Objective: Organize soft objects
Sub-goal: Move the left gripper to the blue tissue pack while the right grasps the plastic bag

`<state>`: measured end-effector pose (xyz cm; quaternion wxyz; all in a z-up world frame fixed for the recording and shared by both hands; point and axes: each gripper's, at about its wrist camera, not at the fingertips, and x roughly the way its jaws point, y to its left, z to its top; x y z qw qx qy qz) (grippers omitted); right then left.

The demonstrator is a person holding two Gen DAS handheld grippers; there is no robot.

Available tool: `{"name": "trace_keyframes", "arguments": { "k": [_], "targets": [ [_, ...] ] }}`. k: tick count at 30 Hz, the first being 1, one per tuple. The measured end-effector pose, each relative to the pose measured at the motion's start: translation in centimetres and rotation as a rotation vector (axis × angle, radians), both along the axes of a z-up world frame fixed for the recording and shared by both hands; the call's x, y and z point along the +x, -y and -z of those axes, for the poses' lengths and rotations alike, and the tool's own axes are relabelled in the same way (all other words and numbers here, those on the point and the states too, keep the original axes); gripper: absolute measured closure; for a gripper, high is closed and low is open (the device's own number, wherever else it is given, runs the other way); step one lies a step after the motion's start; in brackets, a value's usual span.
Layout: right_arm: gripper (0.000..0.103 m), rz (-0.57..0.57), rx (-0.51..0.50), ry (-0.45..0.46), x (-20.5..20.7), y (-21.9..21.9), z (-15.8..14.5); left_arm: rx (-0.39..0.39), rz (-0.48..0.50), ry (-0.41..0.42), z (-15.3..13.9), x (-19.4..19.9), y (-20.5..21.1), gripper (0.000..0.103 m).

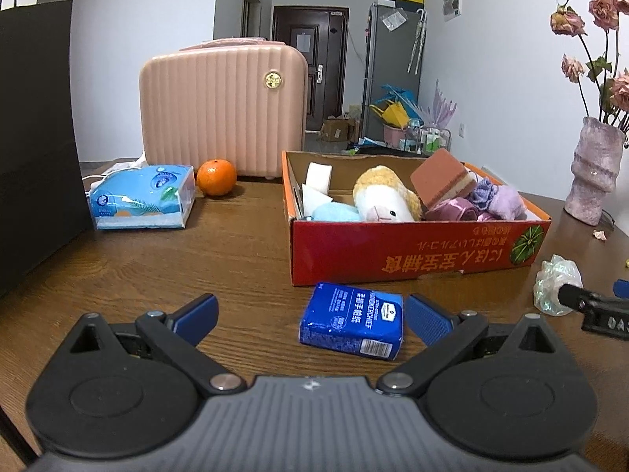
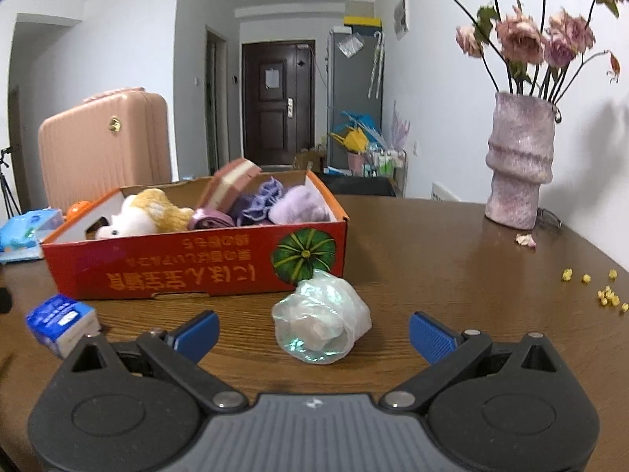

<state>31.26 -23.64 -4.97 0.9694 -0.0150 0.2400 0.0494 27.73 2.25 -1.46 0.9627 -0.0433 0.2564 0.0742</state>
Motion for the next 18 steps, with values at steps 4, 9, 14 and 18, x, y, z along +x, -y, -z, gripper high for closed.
{"name": "trace_keyframes", "arguments": {
  "k": [4,9,14,18],
  "targets": [
    [0.001,0.018,-0.021,-0.011,1.9,0.1,0.5,0.007,-0.001,-0.017,0.4,0.3,0.1,0.0],
    [0.008,0.017,-0.025,-0.062,4.5,0.0,1.3,0.017,-0.013,-0.027,0.7,0.7,0.3,0.0],
    [0.025,0.003,0.013,-0.122,6.1,0.2,2.0,0.023,-0.024,-0.04,1.0,0.9,0.2,0.0],
    [0.04,-0.001,0.005,-0.131,6.2,-0.1,2.2,0.026,-0.025,-0.049,1.2,1.1,0.3,0.0]
  ]
}}
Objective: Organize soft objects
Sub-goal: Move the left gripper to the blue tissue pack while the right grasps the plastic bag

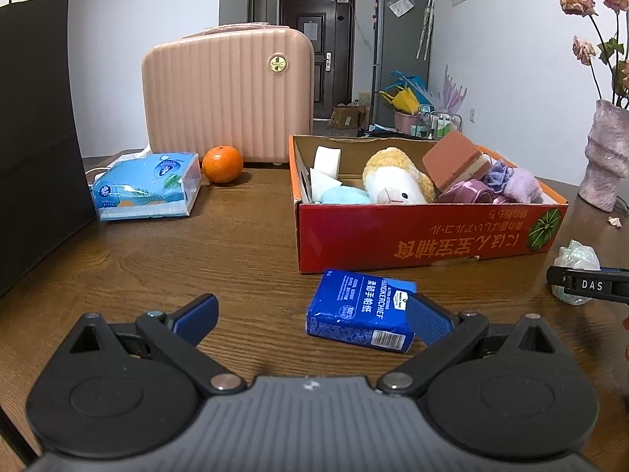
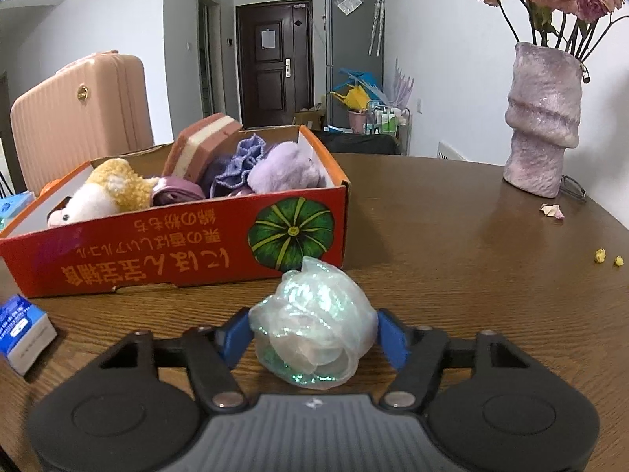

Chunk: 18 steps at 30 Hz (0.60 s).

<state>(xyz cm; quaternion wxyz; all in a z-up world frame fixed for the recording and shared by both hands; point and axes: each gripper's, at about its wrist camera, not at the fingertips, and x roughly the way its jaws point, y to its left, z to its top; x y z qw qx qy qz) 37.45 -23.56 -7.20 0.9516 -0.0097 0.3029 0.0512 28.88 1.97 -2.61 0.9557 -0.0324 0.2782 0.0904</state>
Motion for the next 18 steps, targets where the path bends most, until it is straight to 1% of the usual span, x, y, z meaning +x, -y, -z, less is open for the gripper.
{"name": "trace_keyframes", "arguments": {
  "k": [1,3,4,6,14,18],
  "targets": [
    [0.048,-0.001,-0.002,0.001,0.0,0.0,0.0,0.001,-0.001,-0.002,0.0,0.0,0.0,0.0],
    [0.055,-0.005,0.004,0.003,-0.1,0.0,0.0,0.003,-0.002,-0.004,0.1,0.1,0.0,0.0],
    [0.058,-0.005,0.008,0.007,-0.2,0.1,-0.1,0.003,-0.003,-0.005,0.1,0.1,0.0,0.0],
    [0.062,-0.004,0.01,0.021,-0.5,0.1,-0.2,0.004,-0.007,-0.009,0.2,0.2,0.0,0.0],
    [0.063,0.011,0.034,0.135,-2.9,0.4,-1.8,-0.013,-0.006,-0.034,0.6,0.8,-0.4,0.0],
    [0.063,-0.001,0.037,0.149,-3.2,0.1,-2.0,-0.028,0.012,-0.041,0.7,1.1,-0.5,0.0]
  ]
}}
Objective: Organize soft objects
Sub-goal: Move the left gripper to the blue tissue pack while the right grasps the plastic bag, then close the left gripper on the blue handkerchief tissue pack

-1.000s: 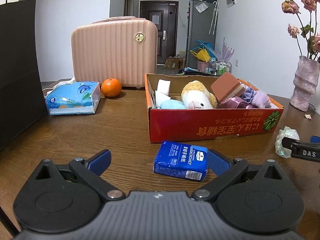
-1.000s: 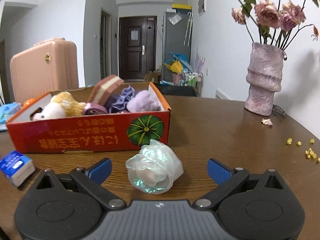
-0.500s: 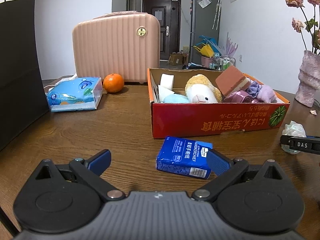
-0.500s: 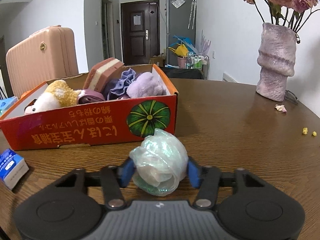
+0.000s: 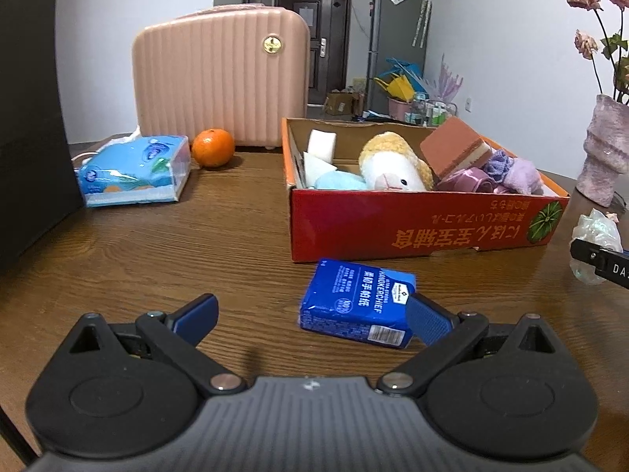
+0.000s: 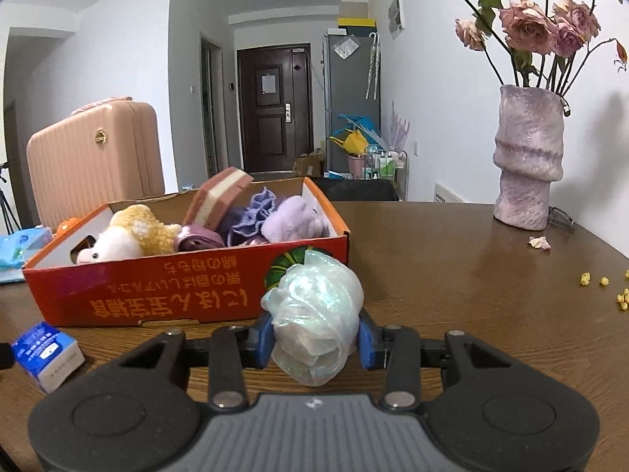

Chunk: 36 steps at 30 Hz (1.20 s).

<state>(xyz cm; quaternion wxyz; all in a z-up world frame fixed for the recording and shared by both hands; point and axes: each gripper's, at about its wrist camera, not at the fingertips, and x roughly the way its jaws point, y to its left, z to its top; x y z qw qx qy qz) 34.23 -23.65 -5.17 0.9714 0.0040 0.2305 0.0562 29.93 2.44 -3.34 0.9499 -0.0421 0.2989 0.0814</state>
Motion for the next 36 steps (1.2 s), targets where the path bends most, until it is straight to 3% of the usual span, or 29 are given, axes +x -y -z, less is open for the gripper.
{"name": "trace_keyframes", "arguments": {
  "k": [14,36],
  "targets": [
    [0.063,-0.033,-0.003,-0.001,-0.3,-0.8,0.1,0.01,0.074,-0.064,1.1,3.6,1.7,0.0],
    [0.062,-0.049,-0.024,0.0,-0.4,-1.2,0.3,0.034,0.067,-0.158,2.8,6.8,2.0,0.0]
  ]
}}
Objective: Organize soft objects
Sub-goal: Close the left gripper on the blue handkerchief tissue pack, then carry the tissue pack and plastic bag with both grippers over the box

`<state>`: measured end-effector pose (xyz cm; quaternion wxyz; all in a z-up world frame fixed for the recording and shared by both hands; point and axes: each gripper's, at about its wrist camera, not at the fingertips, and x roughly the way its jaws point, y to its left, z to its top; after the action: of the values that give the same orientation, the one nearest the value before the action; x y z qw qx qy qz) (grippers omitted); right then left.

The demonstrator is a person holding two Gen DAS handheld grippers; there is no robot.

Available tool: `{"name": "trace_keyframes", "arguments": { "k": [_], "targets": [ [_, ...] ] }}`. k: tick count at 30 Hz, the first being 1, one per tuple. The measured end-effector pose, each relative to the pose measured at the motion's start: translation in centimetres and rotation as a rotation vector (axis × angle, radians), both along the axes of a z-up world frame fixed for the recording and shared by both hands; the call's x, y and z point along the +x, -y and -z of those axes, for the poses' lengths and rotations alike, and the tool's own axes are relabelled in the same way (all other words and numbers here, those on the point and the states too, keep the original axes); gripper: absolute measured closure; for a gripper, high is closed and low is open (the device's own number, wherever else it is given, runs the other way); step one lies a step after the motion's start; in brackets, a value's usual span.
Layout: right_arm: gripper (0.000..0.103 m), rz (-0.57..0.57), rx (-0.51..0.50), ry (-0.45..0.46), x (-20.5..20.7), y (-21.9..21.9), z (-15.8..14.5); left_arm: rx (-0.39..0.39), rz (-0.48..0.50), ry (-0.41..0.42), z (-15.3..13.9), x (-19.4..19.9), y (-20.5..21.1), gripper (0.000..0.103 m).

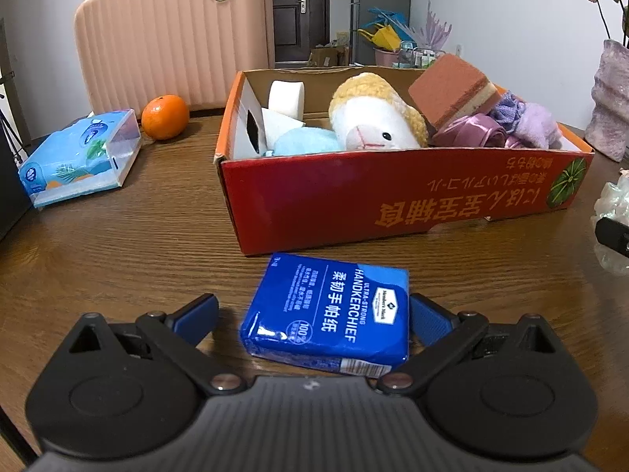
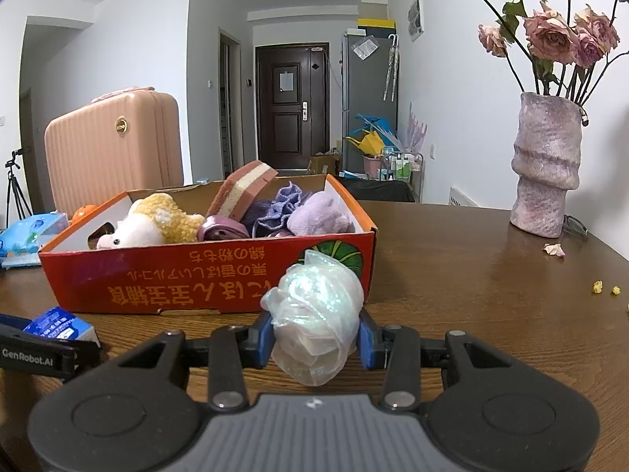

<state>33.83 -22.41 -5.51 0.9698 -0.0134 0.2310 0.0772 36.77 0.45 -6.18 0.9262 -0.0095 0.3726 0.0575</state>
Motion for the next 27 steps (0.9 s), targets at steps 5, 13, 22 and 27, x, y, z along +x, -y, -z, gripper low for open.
{"name": "trace_keyframes", "arguments": {
  "k": [5,13,22,27],
  "targets": [
    [0.062,-0.004,-0.005,0.003,-0.1,-0.1,0.0,-0.008,-0.007,-0.001,0.2,0.1,-0.2,0.003],
    [0.062,-0.004,-0.005,0.005,-0.4,-0.5,0.0,-0.009,0.01,0.028,-0.1,-0.2,0.1,0.028],
    [0.062,-0.007,0.001,0.018,-1.1,-1.0,-0.2,-0.009,0.003,0.05,-0.4,-0.6,0.1,0.029],
    [0.062,-0.003,0.01,0.027,-1.3,-1.0,-0.4,0.008,-0.011,0.106,-1.3,-1.5,0.1,0.029]
  ]
}}
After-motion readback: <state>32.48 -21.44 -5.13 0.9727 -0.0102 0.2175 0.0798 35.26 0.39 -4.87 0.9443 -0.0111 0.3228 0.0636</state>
